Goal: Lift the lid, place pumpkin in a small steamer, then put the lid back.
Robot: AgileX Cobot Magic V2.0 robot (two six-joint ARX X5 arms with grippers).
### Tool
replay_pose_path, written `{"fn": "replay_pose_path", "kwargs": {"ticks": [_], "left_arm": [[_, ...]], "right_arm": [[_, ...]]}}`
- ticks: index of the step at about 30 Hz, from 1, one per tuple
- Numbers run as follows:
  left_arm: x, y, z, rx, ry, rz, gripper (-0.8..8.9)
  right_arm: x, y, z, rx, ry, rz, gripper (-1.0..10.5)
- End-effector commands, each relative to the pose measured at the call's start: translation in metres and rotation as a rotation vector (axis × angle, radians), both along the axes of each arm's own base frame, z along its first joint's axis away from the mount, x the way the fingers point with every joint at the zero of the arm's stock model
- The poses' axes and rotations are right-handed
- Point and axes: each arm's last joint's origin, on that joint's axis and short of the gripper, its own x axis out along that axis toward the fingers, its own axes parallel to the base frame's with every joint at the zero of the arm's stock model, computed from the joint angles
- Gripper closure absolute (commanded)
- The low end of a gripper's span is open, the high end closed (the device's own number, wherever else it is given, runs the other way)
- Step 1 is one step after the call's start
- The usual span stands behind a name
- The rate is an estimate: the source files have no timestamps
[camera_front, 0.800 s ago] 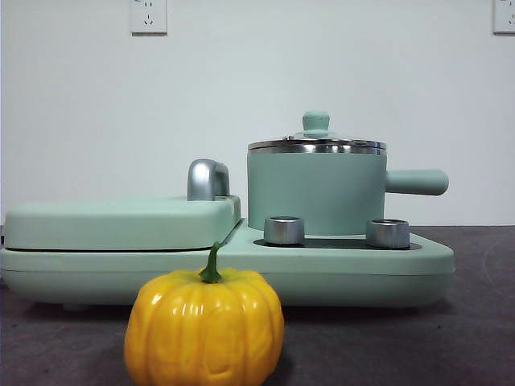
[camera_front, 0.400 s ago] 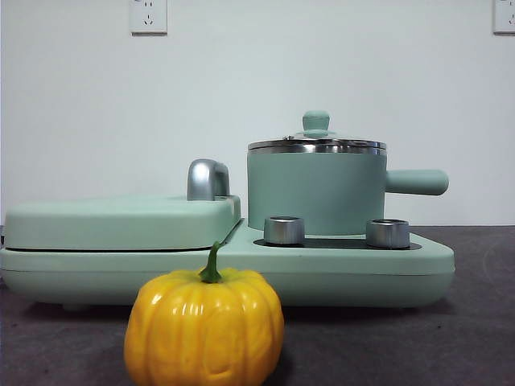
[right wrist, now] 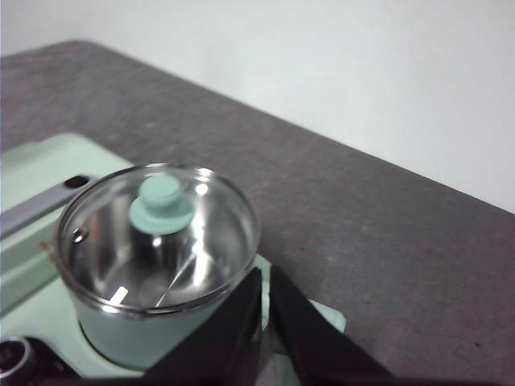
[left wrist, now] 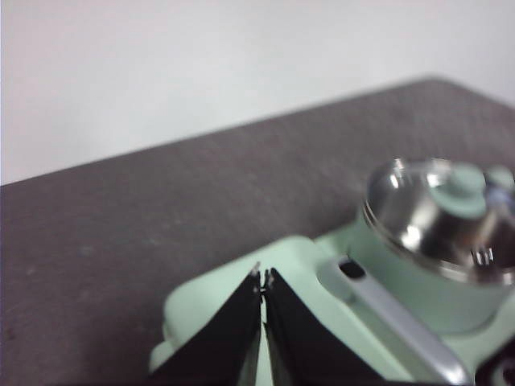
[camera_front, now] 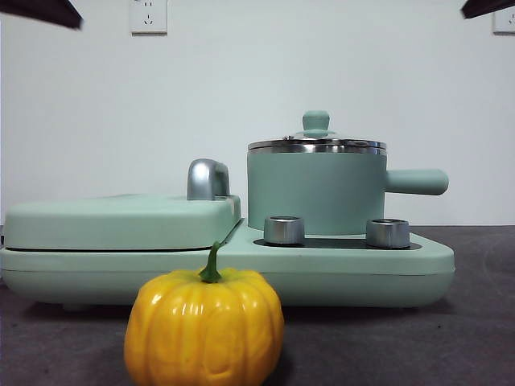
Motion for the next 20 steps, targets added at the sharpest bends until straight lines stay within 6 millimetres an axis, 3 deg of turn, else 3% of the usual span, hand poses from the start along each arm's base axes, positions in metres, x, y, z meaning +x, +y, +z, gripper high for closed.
{"fn": "replay_pose_path", "kwargs": {"ticks": [1,5,7,10,20], "left_arm": [[0.006,-0.008,0.0,0.12,-0.067,-0.077,8.05],[0.011,-0.019,-0.006,0.162,-0.069,-0.132,7.59],[0.012,-0.022,-0.007,0.161,-0.07,-0.147,6.6],[0.011,-0.027,-0.007,0.16,-0.075,-0.165,5.51],[0.008,-0.043,-0.003,0.137,-0.12,-0.231,5.5]], "right_arm": [[0.004,0.007,0.001,-0.063,-0.013,-0.016,9.3],[0.005,0.013,-0.005,-0.12,0.019,-0.042,8.0],[0.005,0.015,-0.005,-0.13,0.023,-0.053,7.2],[0.004,0.015,-0.005,-0.129,0.021,-0.049,7.0],[0.004,0.016,-0.005,-0.08,0.043,-0.062,7.0]]}}
